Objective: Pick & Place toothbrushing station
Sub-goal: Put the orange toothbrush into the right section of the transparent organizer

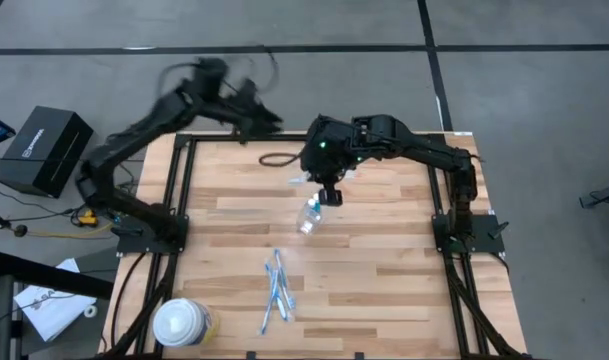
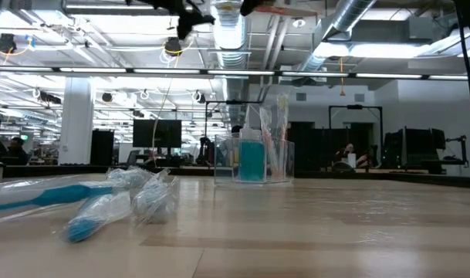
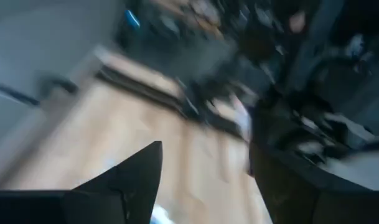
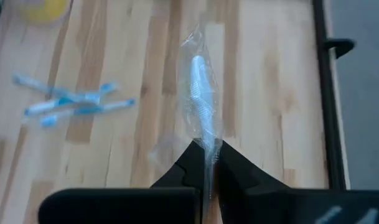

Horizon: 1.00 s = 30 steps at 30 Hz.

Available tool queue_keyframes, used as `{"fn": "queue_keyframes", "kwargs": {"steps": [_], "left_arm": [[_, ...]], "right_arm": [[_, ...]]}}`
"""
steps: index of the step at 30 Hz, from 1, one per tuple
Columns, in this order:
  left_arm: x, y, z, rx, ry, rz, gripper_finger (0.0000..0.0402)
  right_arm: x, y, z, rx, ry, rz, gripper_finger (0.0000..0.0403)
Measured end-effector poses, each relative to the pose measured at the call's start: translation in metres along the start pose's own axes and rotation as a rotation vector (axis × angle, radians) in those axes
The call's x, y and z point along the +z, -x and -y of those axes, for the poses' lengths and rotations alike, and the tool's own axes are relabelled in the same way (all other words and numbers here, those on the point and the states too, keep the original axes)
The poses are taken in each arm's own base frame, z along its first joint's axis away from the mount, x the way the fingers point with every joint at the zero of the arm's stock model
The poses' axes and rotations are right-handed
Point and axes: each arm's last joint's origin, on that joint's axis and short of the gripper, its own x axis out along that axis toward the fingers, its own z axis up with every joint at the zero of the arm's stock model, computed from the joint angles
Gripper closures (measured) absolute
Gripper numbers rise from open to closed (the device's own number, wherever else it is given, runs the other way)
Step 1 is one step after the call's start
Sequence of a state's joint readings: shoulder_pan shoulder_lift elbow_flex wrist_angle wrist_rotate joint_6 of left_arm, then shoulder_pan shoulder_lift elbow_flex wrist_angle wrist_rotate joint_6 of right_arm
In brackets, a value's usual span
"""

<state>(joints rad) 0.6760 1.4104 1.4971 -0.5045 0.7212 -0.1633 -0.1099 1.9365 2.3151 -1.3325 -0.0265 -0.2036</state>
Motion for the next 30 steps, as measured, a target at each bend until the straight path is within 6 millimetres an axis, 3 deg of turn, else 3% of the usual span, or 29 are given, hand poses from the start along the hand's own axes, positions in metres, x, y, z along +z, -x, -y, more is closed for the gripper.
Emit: {"fn": "queue_keyframes", "kwargs": {"steps": [4, 9, 13, 16, 19, 25, 30], "left_arm": [[0.016, 0.048, 0.004, 0.130, -0.092, 0.168, 0.0186], [0.025, 0.104, 0.026, 0.238, -0.189, 0.336, 0.0209], [0.024, 0.130, 0.047, 0.269, -0.247, 0.407, 0.0223], [0.022, 0.142, 0.058, 0.285, -0.271, 0.438, 0.0232], [0.021, 0.148, 0.066, 0.289, -0.288, 0.456, 0.0240], [0.019, 0.150, 0.070, 0.262, -0.278, 0.457, 0.0253], [0.019, 0.149, 0.070, 0.219, -0.255, 0.445, 0.0257]], "right_arm": [[0.008, 0.017, 0.011, -0.037, -0.088, 0.152, 0.0394], [0.017, 0.055, 0.023, -0.118, -0.258, 0.403, 0.0394], [0.024, 0.089, 0.028, -0.273, -0.373, 0.620, 0.0394], [0.029, 0.101, 0.025, -0.381, -0.432, 0.717, 0.0394], [0.035, 0.100, 0.018, -0.460, -0.470, 0.772, 0.0394], [0.046, 0.069, -0.001, -0.519, -0.554, 0.920, 0.0394], [0.022, 0.057, -0.023, -0.640, -0.692, 0.965, 0.0394]]}}
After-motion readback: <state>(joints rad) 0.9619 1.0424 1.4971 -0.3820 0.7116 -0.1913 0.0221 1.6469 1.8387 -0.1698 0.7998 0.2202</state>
